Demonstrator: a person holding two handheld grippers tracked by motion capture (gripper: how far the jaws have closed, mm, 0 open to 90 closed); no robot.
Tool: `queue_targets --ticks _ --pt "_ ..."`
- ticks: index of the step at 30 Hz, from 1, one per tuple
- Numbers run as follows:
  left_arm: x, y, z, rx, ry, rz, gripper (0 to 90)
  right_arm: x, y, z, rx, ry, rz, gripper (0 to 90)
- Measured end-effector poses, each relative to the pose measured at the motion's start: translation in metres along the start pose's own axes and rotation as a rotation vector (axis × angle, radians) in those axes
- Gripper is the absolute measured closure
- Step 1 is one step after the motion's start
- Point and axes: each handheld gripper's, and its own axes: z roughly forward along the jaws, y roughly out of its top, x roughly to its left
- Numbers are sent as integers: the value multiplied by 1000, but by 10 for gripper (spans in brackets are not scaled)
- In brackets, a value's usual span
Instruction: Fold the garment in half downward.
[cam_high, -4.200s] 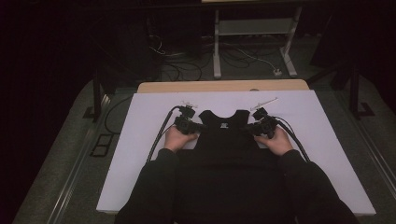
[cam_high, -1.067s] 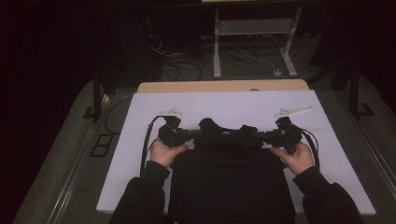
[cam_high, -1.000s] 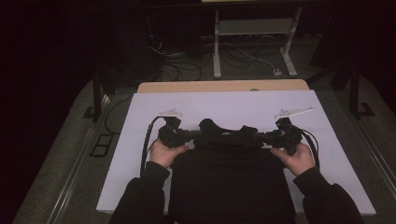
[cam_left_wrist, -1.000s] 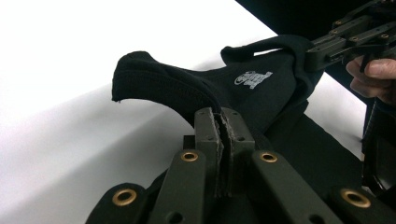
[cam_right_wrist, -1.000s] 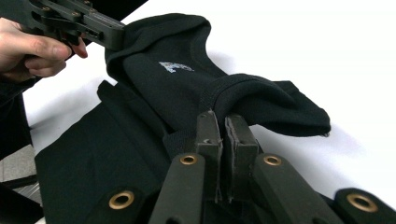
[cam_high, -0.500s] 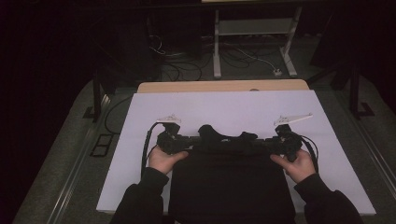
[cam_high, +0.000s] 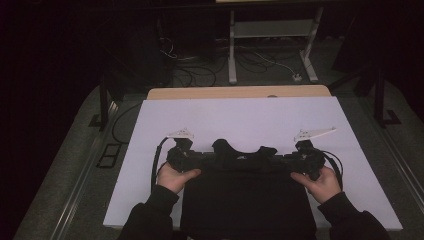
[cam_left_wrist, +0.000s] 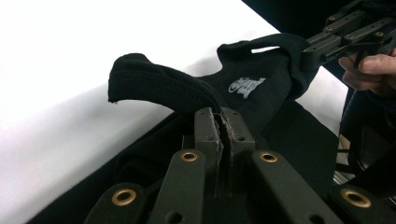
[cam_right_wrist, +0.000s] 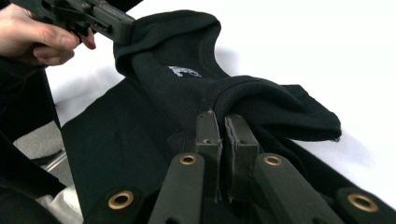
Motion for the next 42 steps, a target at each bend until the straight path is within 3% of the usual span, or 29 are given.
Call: queue_targets --ticks 23,42 --pt "-20 -24 4 112 -38 29 851 13 -27 4 93 27 -13 836" --pt "-26 -39 12 203 -78 64 848 15 -47 8 176 59 22 830"
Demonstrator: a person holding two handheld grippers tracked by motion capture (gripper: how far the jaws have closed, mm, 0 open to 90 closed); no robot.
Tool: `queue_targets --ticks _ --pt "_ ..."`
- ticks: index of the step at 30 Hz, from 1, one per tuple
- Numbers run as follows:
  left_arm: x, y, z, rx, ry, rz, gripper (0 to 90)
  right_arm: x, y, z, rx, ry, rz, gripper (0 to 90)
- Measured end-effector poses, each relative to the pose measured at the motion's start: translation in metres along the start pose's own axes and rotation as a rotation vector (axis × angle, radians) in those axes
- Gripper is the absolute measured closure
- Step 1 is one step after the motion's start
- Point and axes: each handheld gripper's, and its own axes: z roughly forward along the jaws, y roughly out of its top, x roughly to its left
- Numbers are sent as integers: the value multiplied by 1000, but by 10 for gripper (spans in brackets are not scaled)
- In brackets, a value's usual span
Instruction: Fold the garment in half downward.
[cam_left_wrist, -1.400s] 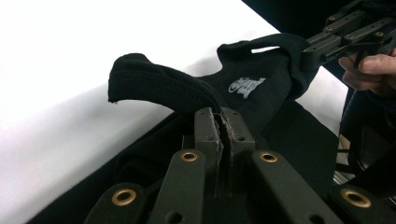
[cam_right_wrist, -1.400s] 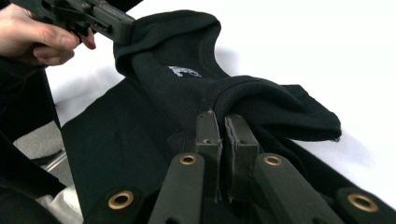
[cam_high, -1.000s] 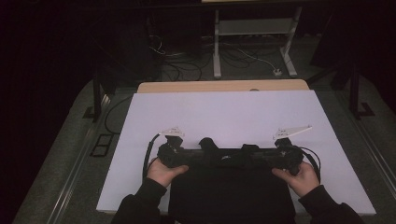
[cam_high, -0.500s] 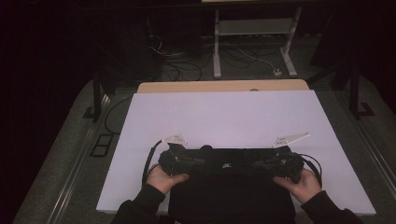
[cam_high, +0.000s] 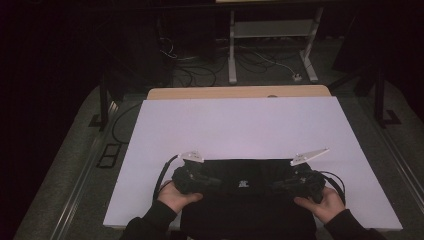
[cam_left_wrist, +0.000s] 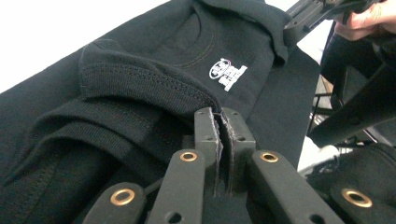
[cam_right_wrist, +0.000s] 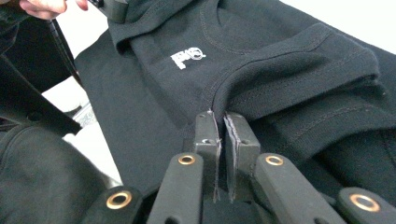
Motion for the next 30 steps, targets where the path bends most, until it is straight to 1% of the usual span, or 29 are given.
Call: queue_targets --ticks 4,6,11,16,18,20,22,23,24,25,26,30 --pt "-3 -3 3 34 -7 15 848 1 -4 1 22 6 1 829" --pt "-4 -5 5 40 -11 11 848 1 -6 2 32 9 -1 828" --pt "-7 -9 7 65 -18 22 847 5 -10 3 62 18 -3 824" --pt "-9 -15 7 79 -24 15 847 10 -14 3 87 31 -9 824" --pt "-12 -17 7 85 -28 18 846 12 -16 2 94 35 -7 824" --pt "-14 -19 7 92 -32 30 847 14 -18 2 99 37 -7 824" --pt "-18 -21 8 106 -36 28 845 16 -20 2 109 43 -12 824" --pt "-20 -21 8 116 -32 34 844 17 -21 2 112 45 -12 823" --pt "-21 -21 9 127 -29 51 844 17 -21 2 116 46 -18 823" --pt "-24 -22 10 131 -28 54 844 18 -22 2 122 50 -17 823" --pt "-25 -22 10 138 -27 67 844 19 -22 3 128 52 -20 823" --pt "-29 -23 11 150 -19 82 834 22 -24 2 135 57 -25 812"
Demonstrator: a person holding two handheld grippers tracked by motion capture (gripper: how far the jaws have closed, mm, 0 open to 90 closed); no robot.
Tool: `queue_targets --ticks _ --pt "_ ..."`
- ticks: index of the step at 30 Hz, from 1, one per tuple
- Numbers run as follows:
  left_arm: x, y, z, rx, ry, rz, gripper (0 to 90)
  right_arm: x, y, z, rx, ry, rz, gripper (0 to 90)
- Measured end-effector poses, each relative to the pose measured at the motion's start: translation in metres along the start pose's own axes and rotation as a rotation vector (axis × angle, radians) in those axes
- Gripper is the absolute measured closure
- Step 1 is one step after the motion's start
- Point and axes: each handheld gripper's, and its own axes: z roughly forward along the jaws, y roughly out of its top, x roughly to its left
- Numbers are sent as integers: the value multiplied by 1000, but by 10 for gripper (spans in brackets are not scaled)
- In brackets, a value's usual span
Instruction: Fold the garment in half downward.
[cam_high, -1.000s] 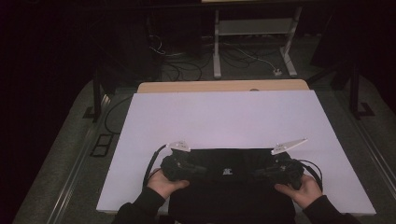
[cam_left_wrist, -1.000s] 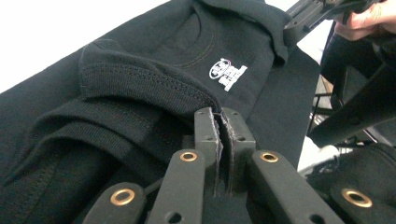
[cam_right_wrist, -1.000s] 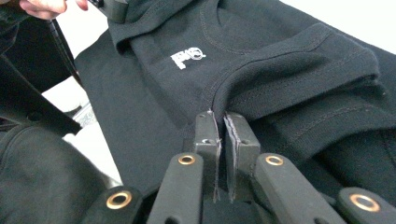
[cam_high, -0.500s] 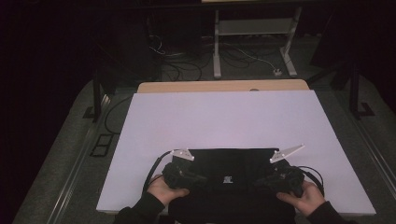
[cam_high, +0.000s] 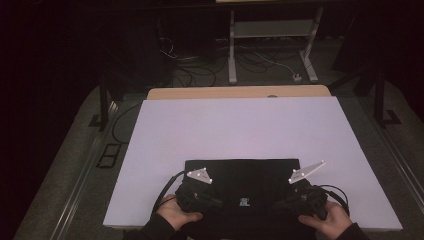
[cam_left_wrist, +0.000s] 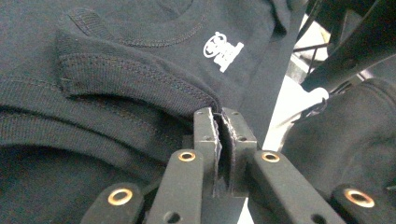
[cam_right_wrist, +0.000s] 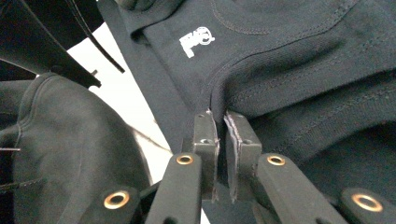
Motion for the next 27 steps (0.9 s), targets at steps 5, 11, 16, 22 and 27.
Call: queue_targets --ticks 5,11,16,22,27 --pt "-2 0 -2 8 6 11 774 4 -3 -2 -8 -24 3 723" --pt "-2 -1 -6 -18 24 8 597 8 -4 -9 -37 -62 0 609" --pt "-7 0 -10 -33 81 40 437 9 -3 -18 -39 -78 -5 472" --pt "-7 1 -11 -3 81 41 277 6 -2 -31 -58 -99 -2 355" --pt "0 2 -17 -8 85 24 175 3 -2 -40 -75 -120 3 180"
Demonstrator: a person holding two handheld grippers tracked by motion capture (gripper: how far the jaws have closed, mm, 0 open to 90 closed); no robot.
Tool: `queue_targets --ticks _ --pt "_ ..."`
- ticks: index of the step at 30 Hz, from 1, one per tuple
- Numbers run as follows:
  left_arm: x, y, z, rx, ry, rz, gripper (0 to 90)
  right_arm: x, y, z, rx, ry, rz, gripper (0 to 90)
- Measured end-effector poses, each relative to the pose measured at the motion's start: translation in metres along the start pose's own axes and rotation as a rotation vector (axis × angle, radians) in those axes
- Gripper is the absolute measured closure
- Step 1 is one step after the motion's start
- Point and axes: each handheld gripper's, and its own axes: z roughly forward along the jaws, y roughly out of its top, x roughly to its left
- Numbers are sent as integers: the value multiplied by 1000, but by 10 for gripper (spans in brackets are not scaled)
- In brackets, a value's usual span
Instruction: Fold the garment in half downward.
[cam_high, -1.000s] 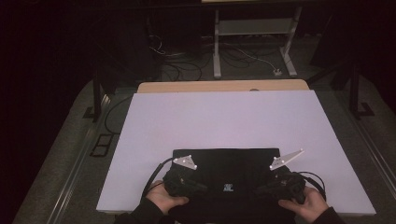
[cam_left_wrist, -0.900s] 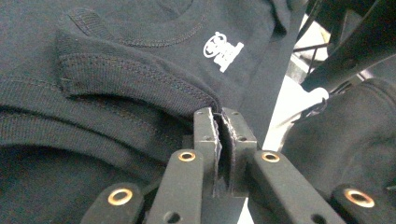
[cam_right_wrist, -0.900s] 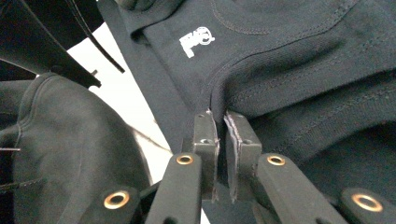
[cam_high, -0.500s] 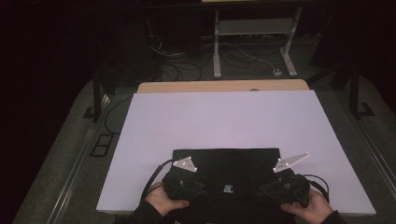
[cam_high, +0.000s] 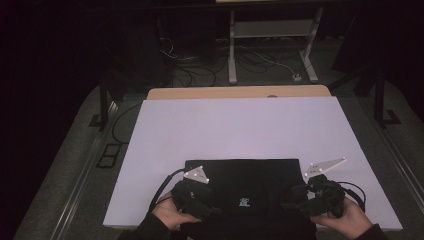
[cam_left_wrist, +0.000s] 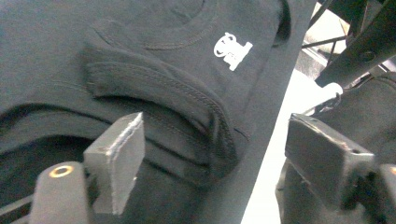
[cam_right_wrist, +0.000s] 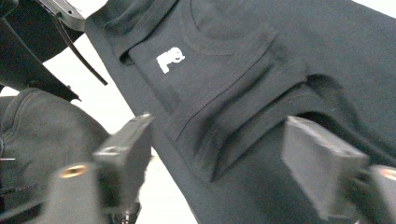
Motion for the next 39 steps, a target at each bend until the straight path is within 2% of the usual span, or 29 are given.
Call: queue_targets --ticks 1,3,10,14,19,24,32,39 --pt "2 0 -1 -8 1 -17 175 -1 0 -1 0 2 -2 147" --pt "6 1 -4 -15 -15 -22 140 -3 1 -4 -3 5 -6 125" --pt "18 4 -18 -15 -38 12 38 -12 5 -9 -9 6 -8 9" --pt "22 5 -21 -17 -33 16 0 -16 6 -12 -30 -11 -3 0" --pt "24 7 -22 -14 -34 29 0 -22 10 -16 -29 -27 0 0" --pt "29 13 -28 -28 -20 47 0 -28 17 -22 -64 -32 -3 0" --pt "38 24 -41 -61 2 46 0 -35 30 -31 -90 -54 -12 0" --pt "49 28 -47 -81 13 32 0 -41 37 -34 -90 -69 -27 0"
